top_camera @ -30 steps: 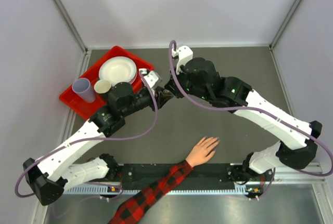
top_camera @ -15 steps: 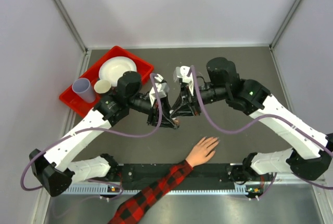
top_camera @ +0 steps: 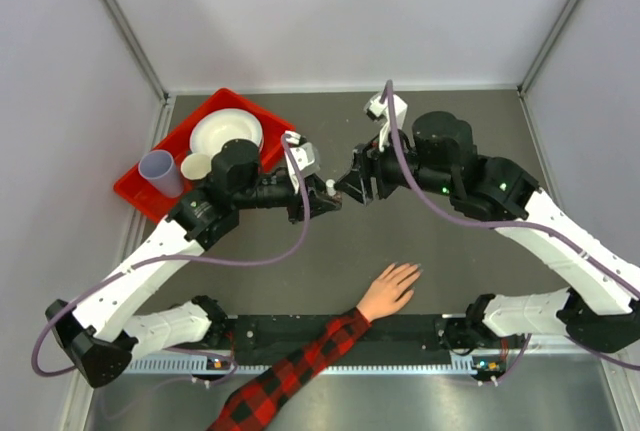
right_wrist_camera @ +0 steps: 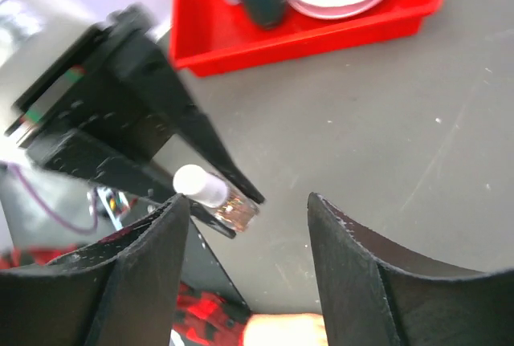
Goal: Paint the nails
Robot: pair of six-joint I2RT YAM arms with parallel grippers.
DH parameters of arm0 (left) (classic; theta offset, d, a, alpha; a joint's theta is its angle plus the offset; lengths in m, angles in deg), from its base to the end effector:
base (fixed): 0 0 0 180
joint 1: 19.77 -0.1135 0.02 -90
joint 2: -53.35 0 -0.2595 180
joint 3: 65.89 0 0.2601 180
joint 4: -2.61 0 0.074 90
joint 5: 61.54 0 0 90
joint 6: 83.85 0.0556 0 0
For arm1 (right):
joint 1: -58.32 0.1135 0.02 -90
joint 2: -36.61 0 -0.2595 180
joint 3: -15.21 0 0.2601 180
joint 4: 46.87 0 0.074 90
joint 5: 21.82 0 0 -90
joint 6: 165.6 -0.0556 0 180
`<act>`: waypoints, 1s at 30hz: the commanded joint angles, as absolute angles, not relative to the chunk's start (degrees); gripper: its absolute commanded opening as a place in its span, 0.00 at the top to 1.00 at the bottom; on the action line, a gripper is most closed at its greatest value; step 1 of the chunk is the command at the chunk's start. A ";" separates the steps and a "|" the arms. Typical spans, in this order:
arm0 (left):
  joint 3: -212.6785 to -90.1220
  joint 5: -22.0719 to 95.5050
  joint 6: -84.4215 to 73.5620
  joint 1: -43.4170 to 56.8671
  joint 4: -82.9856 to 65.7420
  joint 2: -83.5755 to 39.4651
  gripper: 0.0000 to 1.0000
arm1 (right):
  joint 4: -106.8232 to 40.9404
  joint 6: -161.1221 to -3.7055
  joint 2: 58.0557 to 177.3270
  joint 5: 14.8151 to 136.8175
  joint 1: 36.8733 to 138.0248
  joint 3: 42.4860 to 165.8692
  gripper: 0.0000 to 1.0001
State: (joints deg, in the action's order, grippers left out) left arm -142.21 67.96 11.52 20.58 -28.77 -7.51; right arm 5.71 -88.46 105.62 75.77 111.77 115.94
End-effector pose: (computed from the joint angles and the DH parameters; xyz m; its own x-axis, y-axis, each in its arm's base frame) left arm 0.1728 -0.1932 0.3774 -0.1177 0.1948 -0.9738 0.9811 0.1746 -0.0837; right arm 0.1543 0.2204 0.4466 -0.4003 -0.1696 -0.9005 -0.8008 0.5425 0.2538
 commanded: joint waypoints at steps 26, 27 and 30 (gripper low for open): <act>-142.25 59.83 8.17 20.74 -23.91 -7.38 1.00 | 11.29 -91.25 114.22 61.85 119.14 128.91 0.64; -142.25 59.75 8.17 20.74 -23.91 -7.38 1.00 | 11.37 -91.16 114.31 61.85 119.23 128.91 0.65; -142.25 59.66 8.17 20.74 -23.91 -7.38 1.00 | 11.20 -91.07 114.57 61.58 119.32 128.56 0.66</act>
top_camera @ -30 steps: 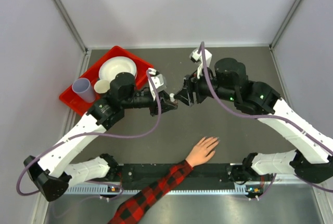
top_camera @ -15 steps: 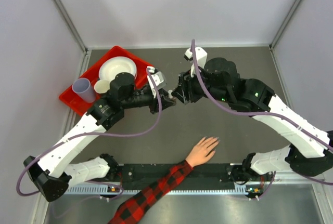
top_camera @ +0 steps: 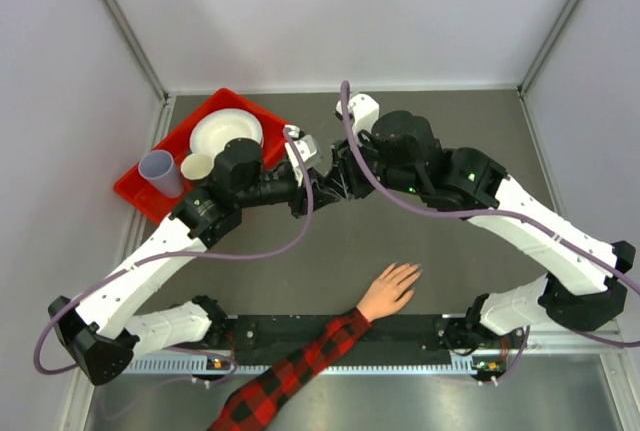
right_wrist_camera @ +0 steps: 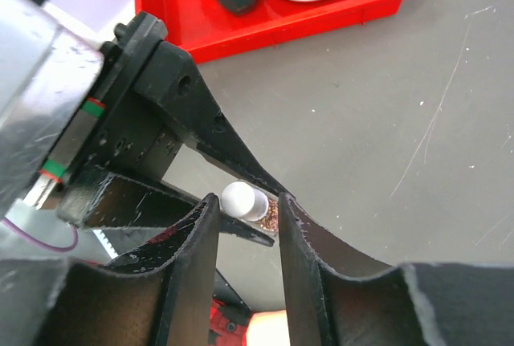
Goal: Paint the nails
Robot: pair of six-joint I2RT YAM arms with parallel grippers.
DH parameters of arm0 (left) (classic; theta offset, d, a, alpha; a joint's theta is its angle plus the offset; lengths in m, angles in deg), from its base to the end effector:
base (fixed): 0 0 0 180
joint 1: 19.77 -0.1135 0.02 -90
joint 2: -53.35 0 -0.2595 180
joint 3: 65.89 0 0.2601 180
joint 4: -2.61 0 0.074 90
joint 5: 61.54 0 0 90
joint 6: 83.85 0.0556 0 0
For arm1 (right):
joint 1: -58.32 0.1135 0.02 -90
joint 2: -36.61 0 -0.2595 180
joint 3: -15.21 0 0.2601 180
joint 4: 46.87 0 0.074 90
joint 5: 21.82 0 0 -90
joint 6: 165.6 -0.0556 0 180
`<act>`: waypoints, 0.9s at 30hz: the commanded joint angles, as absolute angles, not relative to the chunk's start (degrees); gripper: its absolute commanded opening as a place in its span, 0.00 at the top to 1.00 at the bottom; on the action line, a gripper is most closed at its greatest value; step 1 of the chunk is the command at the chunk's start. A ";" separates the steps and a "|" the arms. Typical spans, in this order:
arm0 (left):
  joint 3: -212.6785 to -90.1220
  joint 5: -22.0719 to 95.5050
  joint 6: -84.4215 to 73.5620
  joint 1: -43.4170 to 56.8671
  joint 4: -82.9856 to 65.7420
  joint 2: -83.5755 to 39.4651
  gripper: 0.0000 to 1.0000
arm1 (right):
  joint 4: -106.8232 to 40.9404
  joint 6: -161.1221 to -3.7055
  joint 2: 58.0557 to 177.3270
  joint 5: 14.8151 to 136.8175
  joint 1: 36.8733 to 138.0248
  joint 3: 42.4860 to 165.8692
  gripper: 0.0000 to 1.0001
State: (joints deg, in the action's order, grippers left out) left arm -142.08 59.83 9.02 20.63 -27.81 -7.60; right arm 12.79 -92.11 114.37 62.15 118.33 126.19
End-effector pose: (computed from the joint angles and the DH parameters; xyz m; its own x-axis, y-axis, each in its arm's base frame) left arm 0.1809 -0.1920 0.3769 -0.1523 0.1858 -0.9707 0.9448 0.3157 -0.0878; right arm 0.1542 0.2555 0.4520 -0.4448 -0.2053 -0.8718 -0.7175 0.6643 0.2096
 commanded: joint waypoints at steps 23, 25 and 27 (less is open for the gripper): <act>-141.02 59.48 6.68 20.74 -22.77 -7.12 1.00 | 8.39 -88.35 110.62 58.94 119.67 126.37 1.00; -141.02 59.83 6.59 20.74 -22.68 -7.55 1.00 | 8.39 -86.59 110.61 59.30 119.93 126.10 1.00; -141.02 61.15 6.76 20.74 -22.68 -7.82 1.00 | 8.65 -84.23 110.70 60.35 120.28 126.19 1.00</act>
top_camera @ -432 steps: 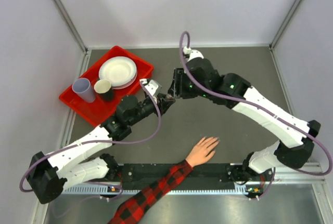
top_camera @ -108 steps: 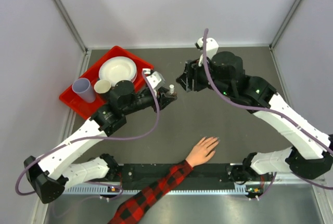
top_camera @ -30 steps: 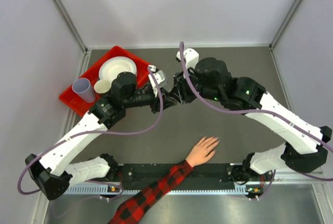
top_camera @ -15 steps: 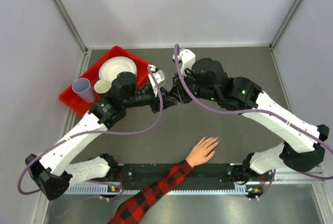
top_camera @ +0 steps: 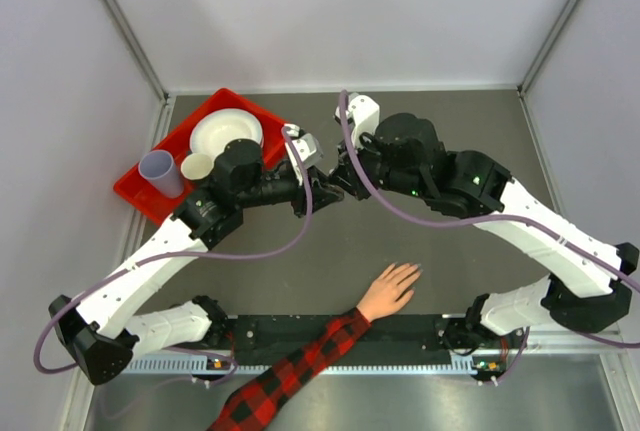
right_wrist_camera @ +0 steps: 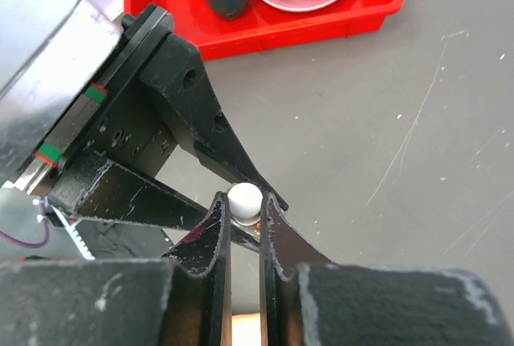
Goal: Paint the nails
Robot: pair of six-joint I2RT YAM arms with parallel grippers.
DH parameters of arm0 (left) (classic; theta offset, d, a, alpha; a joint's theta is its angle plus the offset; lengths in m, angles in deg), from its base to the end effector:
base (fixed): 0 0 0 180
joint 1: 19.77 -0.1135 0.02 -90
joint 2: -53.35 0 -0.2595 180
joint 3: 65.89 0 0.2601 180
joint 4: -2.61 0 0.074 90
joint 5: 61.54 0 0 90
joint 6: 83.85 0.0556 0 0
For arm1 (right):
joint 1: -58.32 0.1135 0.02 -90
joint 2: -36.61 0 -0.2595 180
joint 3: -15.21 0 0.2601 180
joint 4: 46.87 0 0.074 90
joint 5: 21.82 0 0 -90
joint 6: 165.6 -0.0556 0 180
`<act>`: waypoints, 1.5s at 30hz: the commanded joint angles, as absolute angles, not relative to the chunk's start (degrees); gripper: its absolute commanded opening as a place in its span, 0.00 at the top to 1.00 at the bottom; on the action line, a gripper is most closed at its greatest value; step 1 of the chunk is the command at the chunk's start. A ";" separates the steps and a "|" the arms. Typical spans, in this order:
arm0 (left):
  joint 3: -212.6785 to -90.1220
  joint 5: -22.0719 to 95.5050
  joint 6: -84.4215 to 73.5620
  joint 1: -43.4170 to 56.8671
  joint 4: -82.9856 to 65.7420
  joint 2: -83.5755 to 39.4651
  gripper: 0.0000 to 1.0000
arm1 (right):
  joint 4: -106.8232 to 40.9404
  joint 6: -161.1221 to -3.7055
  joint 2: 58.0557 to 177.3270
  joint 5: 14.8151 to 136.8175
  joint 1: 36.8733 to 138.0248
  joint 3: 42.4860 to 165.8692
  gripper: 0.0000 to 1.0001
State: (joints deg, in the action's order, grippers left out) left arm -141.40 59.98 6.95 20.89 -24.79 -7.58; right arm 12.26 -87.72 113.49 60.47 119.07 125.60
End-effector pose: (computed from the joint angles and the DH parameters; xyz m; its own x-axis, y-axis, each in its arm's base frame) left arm 0.1813 -0.1941 0.3788 -0.1552 0.1490 -0.9766 0.9444 0.3125 -0.1024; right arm 0.1503 0.2532 0.4540 -0.3757 -0.2450 -0.8938 -0.7432 0.6558 0.1326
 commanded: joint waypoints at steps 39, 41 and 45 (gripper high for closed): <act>-141.11 79.52 16.17 20.74 -27.69 -5.27 1.00 | 5.31 -68.30 103.06 80.75 120.72 118.10 1.00; -141.11 79.52 16.43 20.74 -27.95 -5.19 1.00 | 5.22 -68.65 102.71 78.73 120.73 118.02 1.00; -141.11 79.61 16.52 20.74 -28.13 -5.10 1.00 | 4.35 -69.62 102.44 75.56 120.72 117.84 1.00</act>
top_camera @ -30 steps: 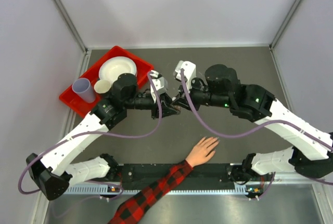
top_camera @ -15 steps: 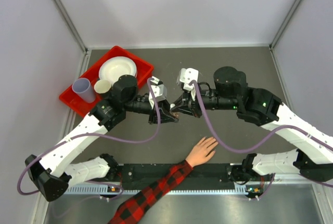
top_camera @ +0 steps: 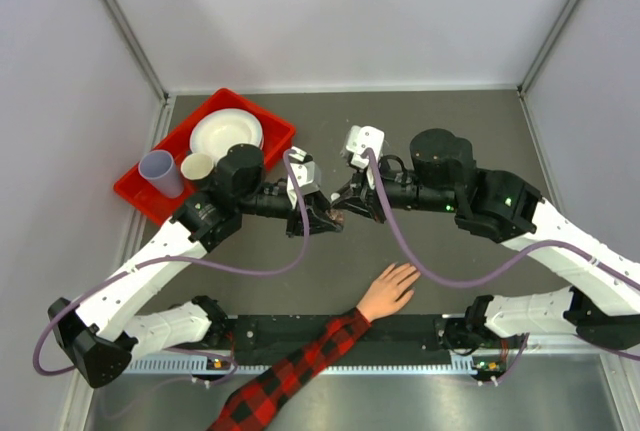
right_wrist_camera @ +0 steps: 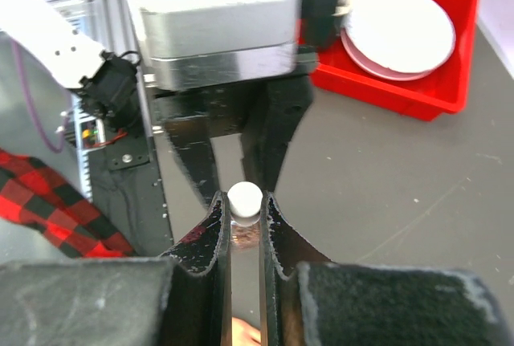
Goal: Paint the nails
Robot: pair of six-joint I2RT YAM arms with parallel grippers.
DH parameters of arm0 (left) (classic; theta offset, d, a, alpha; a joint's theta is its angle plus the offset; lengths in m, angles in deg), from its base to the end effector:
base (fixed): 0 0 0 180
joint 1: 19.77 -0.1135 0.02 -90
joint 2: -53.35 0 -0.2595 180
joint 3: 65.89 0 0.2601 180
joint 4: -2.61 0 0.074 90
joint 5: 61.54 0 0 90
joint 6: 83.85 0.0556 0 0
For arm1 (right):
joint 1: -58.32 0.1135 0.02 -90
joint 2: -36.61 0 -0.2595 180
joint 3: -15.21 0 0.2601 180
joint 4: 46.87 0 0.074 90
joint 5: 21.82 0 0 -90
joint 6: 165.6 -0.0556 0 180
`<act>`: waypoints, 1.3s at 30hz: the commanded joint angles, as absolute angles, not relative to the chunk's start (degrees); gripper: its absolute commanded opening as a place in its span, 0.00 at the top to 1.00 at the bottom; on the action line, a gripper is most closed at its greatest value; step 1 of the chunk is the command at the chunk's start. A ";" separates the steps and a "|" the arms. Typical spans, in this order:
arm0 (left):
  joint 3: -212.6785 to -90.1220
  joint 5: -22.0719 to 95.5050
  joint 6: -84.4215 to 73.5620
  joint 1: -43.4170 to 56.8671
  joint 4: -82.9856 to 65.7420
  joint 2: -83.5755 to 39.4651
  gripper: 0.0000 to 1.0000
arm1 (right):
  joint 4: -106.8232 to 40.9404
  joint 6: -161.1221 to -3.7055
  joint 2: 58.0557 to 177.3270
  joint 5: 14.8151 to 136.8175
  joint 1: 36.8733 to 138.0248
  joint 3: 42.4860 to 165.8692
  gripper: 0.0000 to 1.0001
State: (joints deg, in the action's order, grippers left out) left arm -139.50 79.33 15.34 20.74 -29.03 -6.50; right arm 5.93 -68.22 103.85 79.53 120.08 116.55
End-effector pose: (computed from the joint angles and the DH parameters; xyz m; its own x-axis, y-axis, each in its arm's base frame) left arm 0.1591 -0.1927 0.3663 -0.0753 0.1969 -0.9775 0.9960 -0.0316 -0.0831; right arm 0.1118 0.2313 0.4574 -0.0282 -0.3186 -0.9475 -0.9635 0.2609 -0.0591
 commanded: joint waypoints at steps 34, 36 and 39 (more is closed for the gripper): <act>-130.31 51.60 6.95 20.74 -5.82 -1.14 1.00 | 6.44 -88.15 89.27 46.22 120.03 102.93 1.00; -129.07 48.95 6.41 20.74 -2.48 -1.49 1.00 | 8.20 -92.62 86.55 44.45 118.54 99.23 1.00; -127.05 45.77 3.17 20.74 2.89 -2.63 1.00 | 9.96 -98.51 83.47 45.32 114.23 90.70 1.00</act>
State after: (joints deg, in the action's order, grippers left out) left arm -128.70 53.10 7.60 20.74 -9.93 -2.33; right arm 6.43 -88.00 86.61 50.50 118.02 97.71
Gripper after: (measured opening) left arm 0.310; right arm 0.077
